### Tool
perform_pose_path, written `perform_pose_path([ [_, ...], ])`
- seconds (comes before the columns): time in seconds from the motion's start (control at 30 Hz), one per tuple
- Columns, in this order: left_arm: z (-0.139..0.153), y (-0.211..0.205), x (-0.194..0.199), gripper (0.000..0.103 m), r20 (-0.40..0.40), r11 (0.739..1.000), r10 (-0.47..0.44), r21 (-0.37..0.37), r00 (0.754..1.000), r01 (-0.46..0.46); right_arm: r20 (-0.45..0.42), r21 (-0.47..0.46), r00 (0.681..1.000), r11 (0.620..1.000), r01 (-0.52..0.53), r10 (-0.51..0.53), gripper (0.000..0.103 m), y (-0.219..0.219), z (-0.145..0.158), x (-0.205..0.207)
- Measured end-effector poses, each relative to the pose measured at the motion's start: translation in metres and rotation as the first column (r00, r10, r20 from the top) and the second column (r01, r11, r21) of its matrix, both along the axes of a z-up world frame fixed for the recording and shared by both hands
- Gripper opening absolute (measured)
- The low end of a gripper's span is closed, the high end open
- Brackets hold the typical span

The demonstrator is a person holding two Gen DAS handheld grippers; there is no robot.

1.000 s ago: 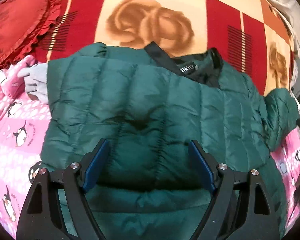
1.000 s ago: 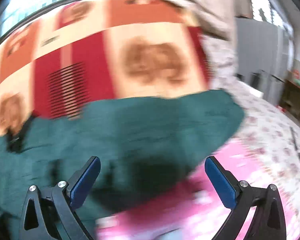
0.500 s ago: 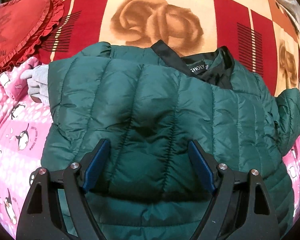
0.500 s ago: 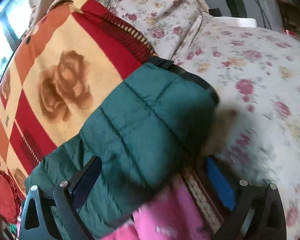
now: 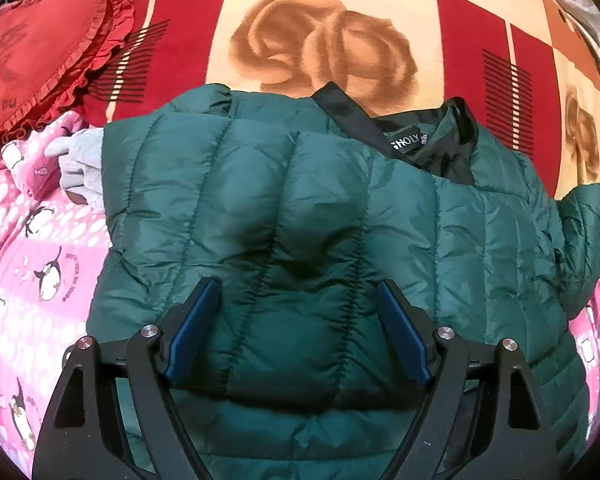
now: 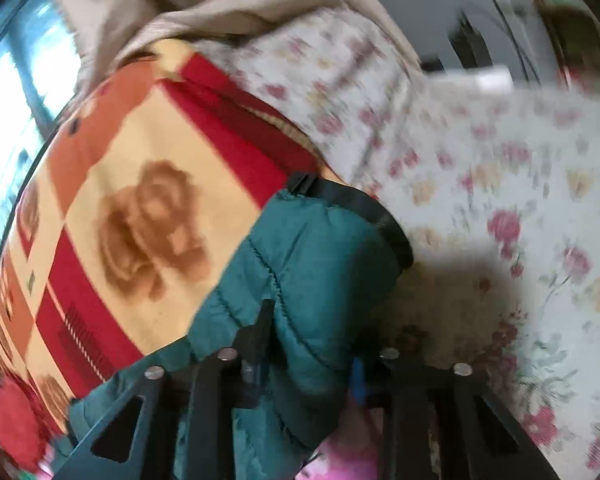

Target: Fold large clothes

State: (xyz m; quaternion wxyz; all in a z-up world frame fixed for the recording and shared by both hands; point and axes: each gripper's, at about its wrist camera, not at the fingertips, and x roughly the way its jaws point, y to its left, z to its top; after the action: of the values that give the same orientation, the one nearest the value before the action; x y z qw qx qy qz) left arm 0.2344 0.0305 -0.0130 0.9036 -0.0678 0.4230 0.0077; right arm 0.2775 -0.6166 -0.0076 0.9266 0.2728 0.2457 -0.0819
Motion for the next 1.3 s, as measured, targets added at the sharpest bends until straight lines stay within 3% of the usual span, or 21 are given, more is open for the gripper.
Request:
perform_pose_path([
  [0.13,0.005,0.008,-0.003,0.082,0.003,0.999,0.045,0.000,0.999,-0.045,-0.006,-0.108,0.999,0.993,-0.044,0.043,0.018,0.048,0.028,-0.016],
  [0.3,0.016,0.020,-0.010,0.082,0.022,0.996,0.084,0.005,0.996,-0.084,-0.011,-0.145,0.986,0.975,-0.168,0.168,0.015,0.136,0.041,-0.036],
  [0.6,0.036,0.062,-0.026,0.082,0.060,0.983,0.171,-0.071,0.983,-0.167,-0.099,-0.104,0.934,0.930,-0.353,0.343,0.015,0.325,0.004,-0.048],
  [0.73,0.030,0.073,-0.022,0.082,0.021,0.975,0.200,-0.105,0.980,-0.196,-0.166,-0.120,0.869,0.865,-0.488,0.467,0.015,0.391,-0.020,-0.040],
  [0.93,0.023,0.064,-0.012,0.082,0.005,0.980,0.161,-0.115,0.987,-0.160,-0.183,-0.082,0.684,0.683,-0.726,0.706,0.015,0.467,-0.039,-0.040],
  [1.0,0.019,0.058,-0.010,0.082,-0.004,0.983,0.137,-0.123,0.991,-0.136,-0.211,-0.113,0.660,0.653,-0.749,0.721,0.015,0.480,-0.041,-0.041],
  [1.07,0.017,0.055,-0.008,0.082,-0.011,0.984,0.109,-0.141,0.994,-0.110,-0.206,-0.119,0.659,0.650,-0.750,0.723,0.022,0.482,-0.044,-0.044],
  [1.13,0.015,0.052,-0.008,0.082,-0.012,0.983,0.088,-0.163,0.996,-0.089,-0.186,-0.080,0.653,0.651,-0.755,0.734,0.045,0.477,-0.044,-0.045],
  [1.17,0.015,0.051,-0.007,0.082,-0.011,0.982,0.083,-0.169,0.996,-0.084,-0.182,-0.080,0.656,0.654,-0.752,0.733,0.051,0.475,-0.043,-0.047],
  [1.23,0.015,0.051,-0.006,0.082,-0.012,0.980,0.075,-0.184,0.997,-0.076,-0.174,-0.097,0.657,0.651,-0.753,0.734,0.072,0.471,-0.039,-0.055],
  [1.3,0.016,0.052,-0.007,0.082,-0.005,0.978,0.073,-0.194,0.997,-0.072,-0.187,-0.134,0.661,0.648,-0.750,0.726,0.073,0.473,-0.029,-0.060],
])
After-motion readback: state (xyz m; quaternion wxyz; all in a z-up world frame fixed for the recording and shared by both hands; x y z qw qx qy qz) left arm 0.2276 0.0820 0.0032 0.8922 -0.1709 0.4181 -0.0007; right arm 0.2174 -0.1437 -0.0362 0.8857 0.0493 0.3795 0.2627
